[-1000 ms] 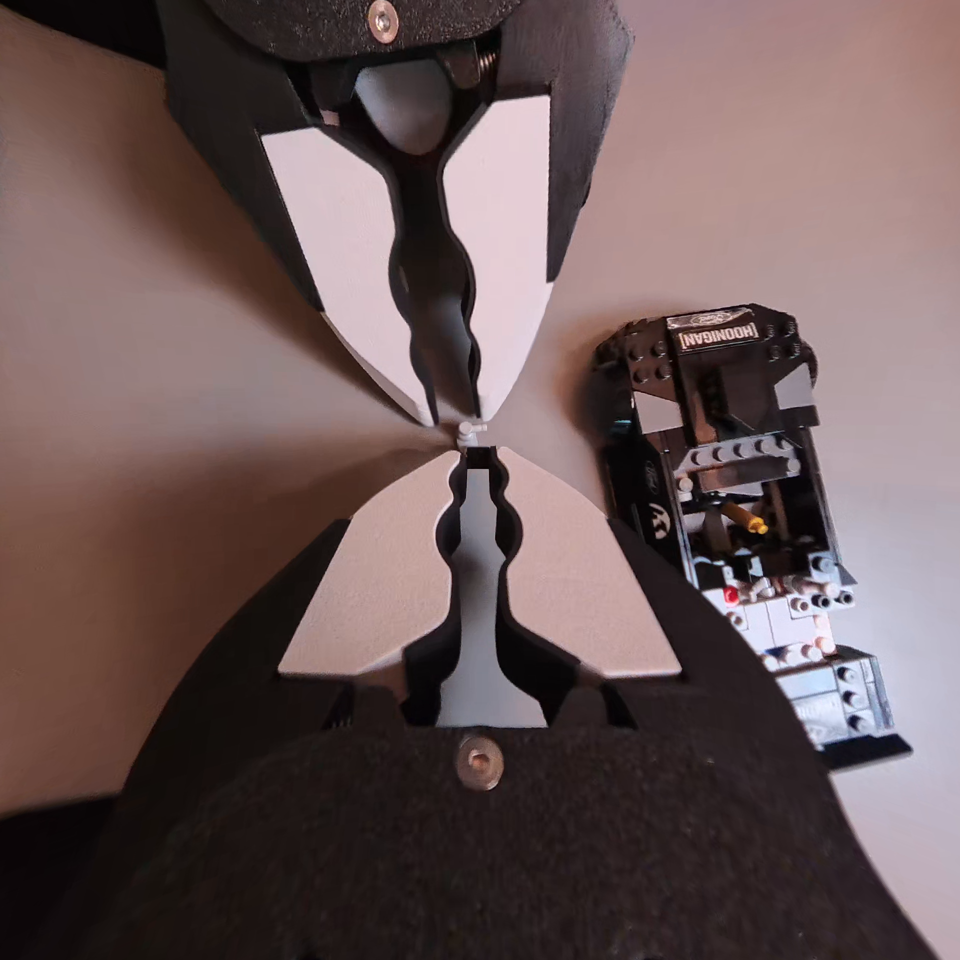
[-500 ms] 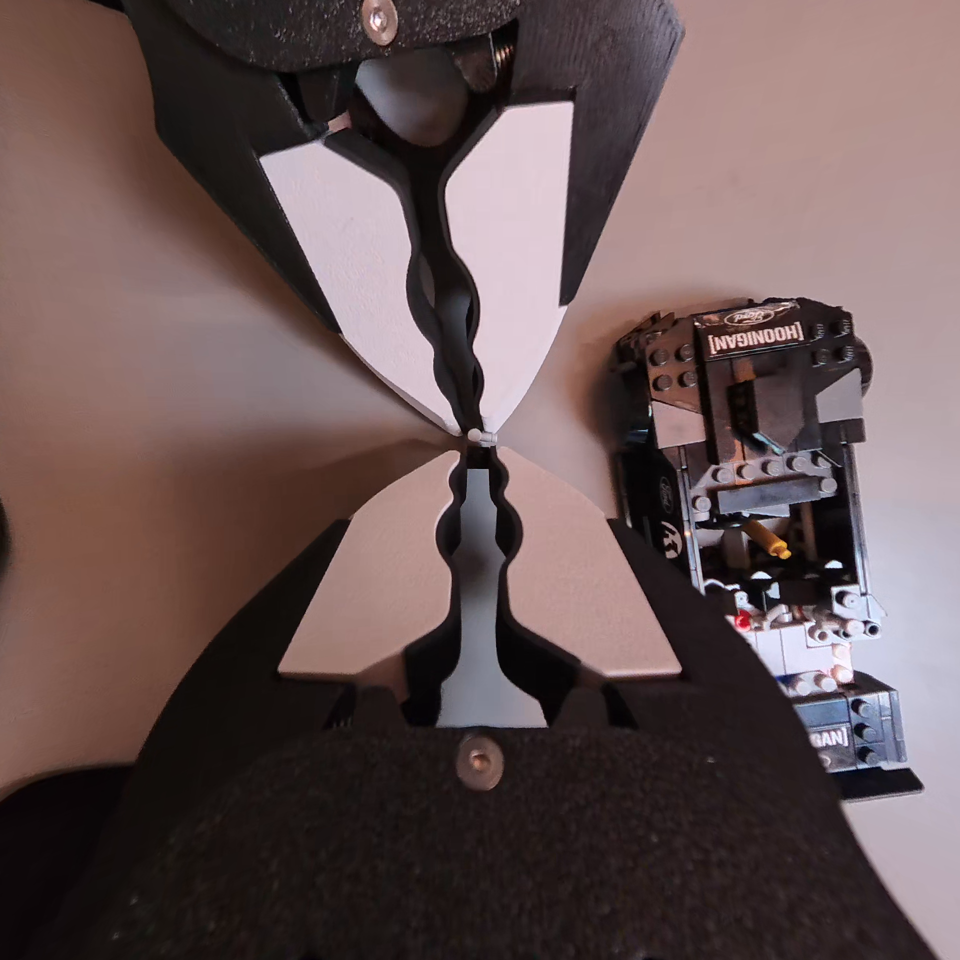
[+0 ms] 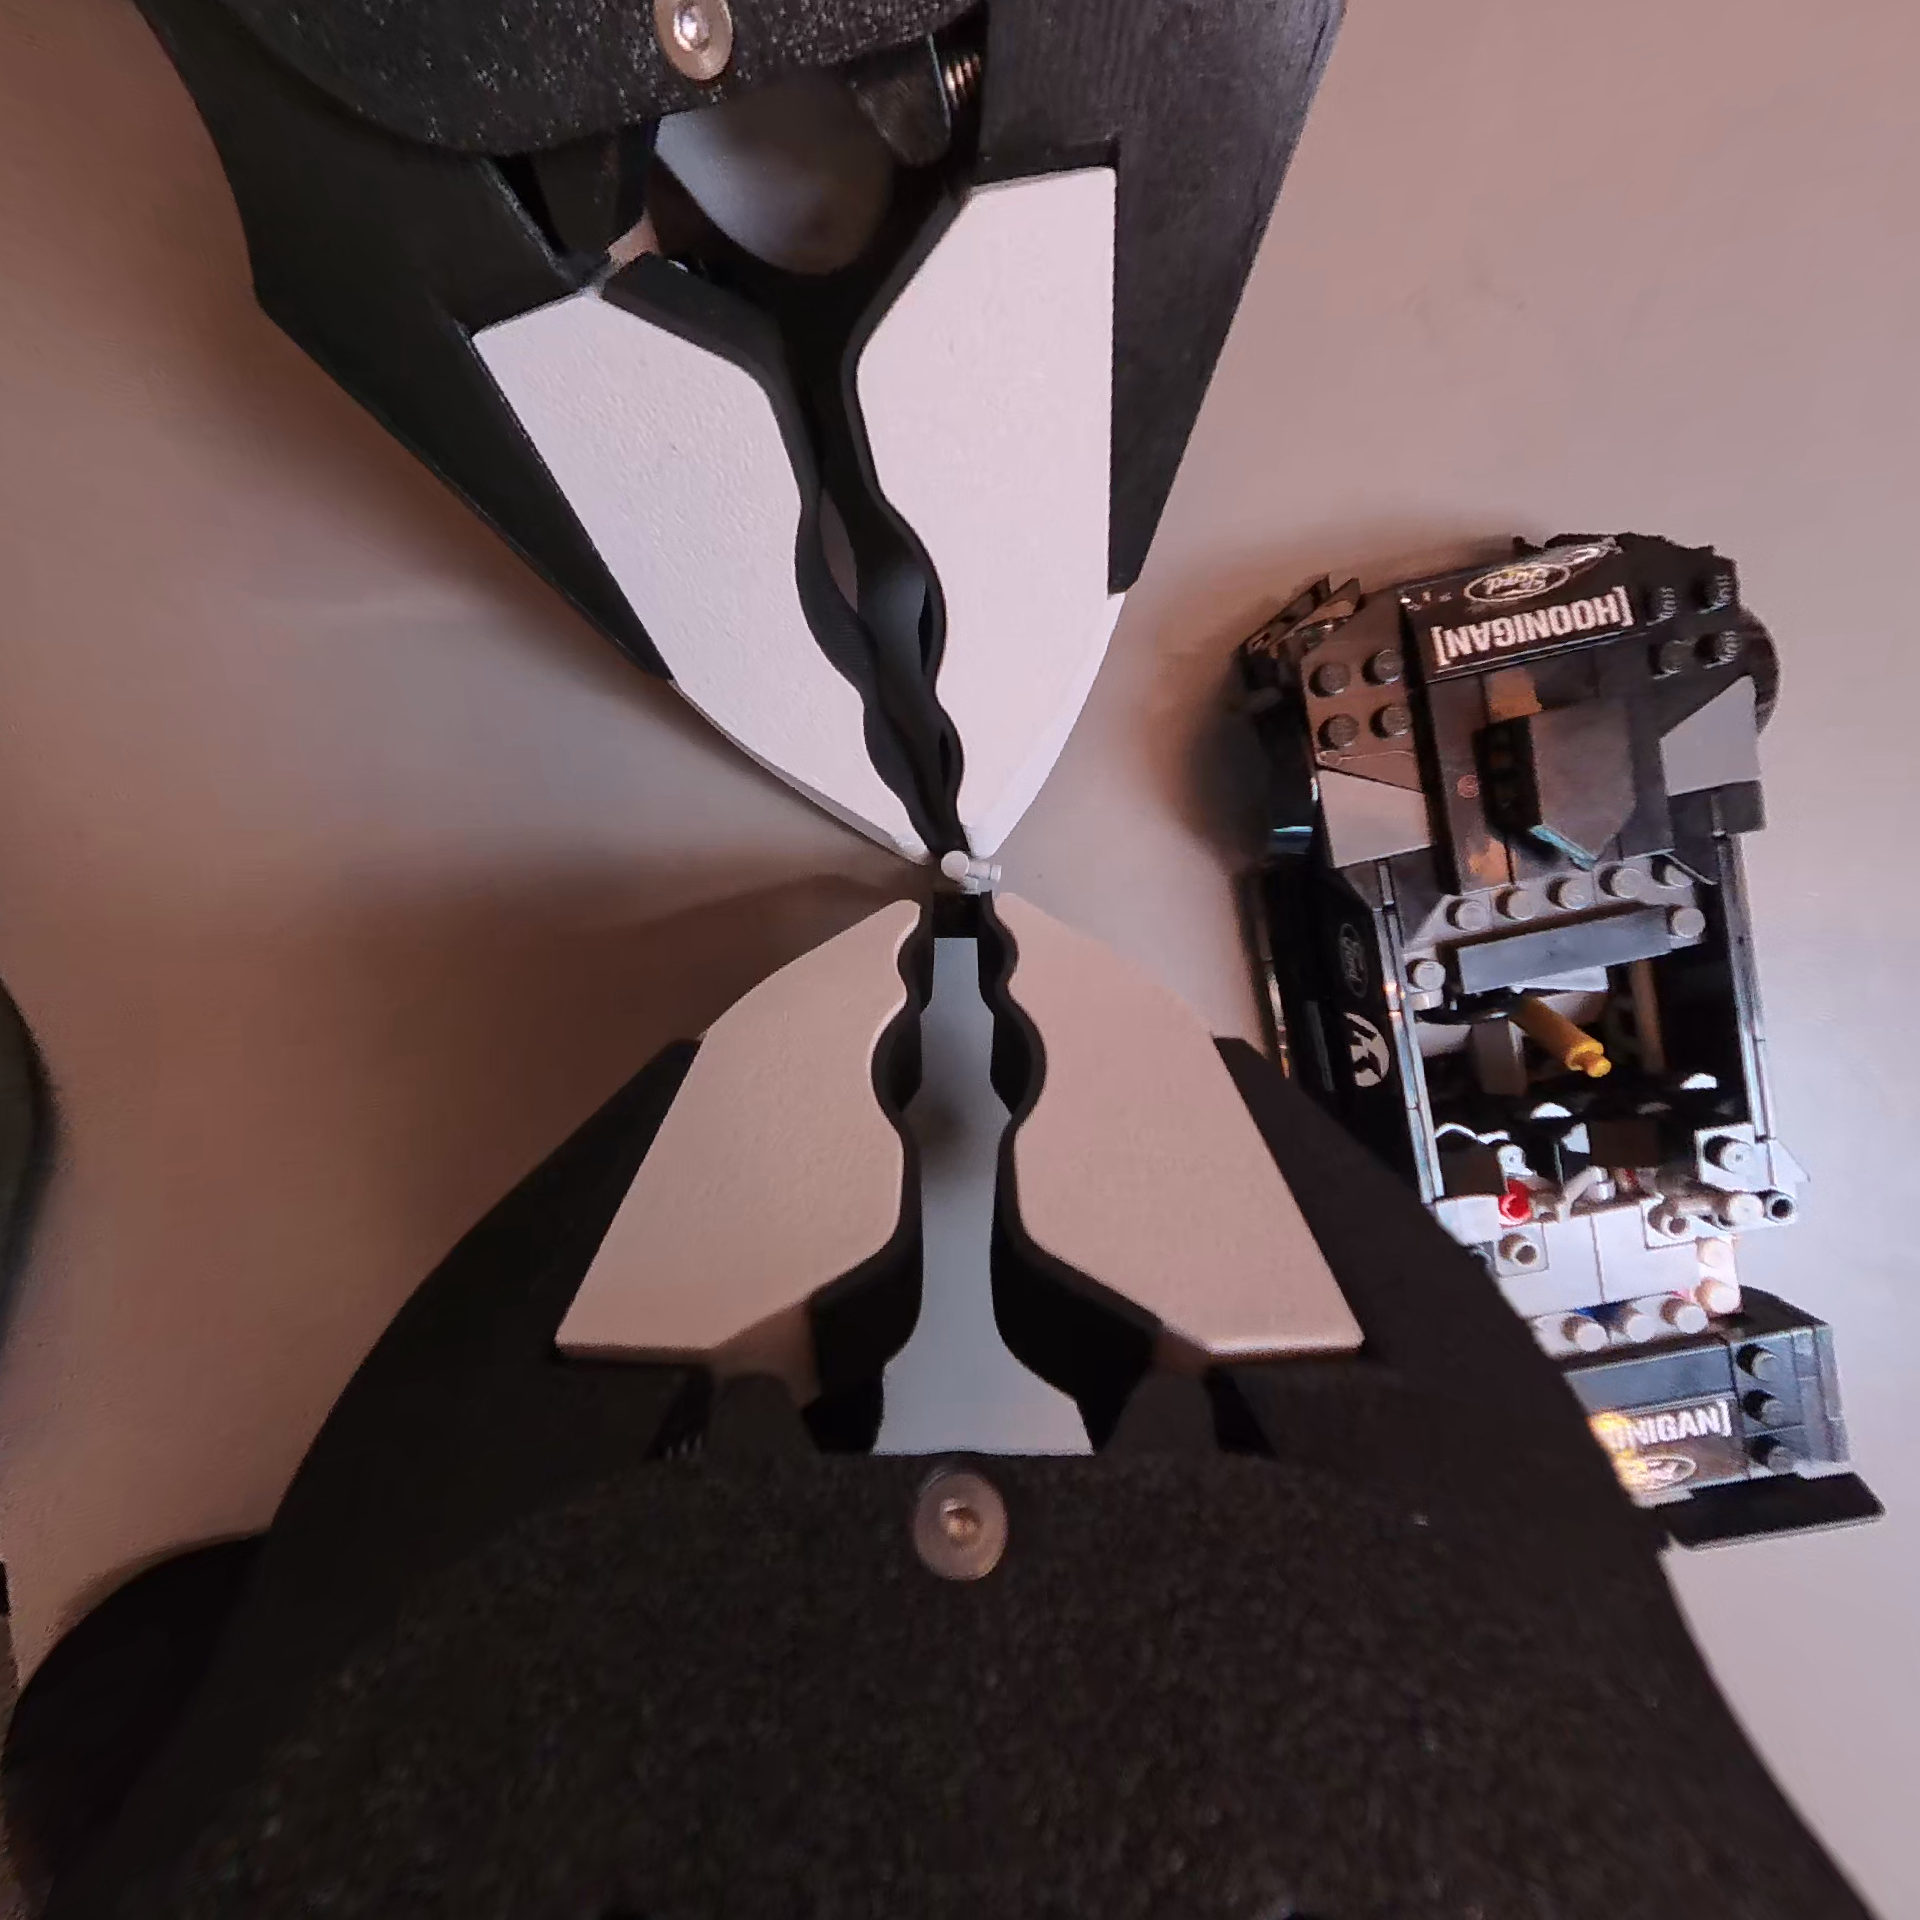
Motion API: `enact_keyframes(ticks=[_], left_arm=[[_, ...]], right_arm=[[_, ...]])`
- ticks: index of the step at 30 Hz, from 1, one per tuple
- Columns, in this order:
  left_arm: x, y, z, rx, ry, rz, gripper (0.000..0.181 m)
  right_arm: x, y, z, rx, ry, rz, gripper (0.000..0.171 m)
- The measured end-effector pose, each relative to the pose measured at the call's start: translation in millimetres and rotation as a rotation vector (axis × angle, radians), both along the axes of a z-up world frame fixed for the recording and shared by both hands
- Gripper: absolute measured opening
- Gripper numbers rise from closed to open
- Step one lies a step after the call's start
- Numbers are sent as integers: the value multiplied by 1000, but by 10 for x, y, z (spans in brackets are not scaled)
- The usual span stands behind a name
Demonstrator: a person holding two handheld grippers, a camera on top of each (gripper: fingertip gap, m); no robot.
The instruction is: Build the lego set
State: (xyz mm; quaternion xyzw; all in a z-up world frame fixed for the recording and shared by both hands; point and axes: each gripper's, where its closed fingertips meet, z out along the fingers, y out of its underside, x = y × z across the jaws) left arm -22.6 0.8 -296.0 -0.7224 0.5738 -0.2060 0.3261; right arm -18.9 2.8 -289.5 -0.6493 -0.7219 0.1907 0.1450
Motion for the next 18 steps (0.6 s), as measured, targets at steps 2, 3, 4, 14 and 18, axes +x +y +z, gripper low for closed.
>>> enact_keyframes(ticks=[2,3,4,14,18], left_arm=[[1,1,0,0,0,2,4],[1,1,0,0,0,3,4],[1,0,-1,0,-1,4,4],[-14,3,0,11,-9,16,4],[-19,6,0,25,-10,16,5]], right_arm=[[0,0,-2,-6,1,-18,8],[-2,0,-3,-11,2,-30,8],[-2,-1,-6,-13,2,-43,8],[-22,-9,-28,-22,-30,-181,8],[-30,-7,-29,-33,-12,-251,8]])
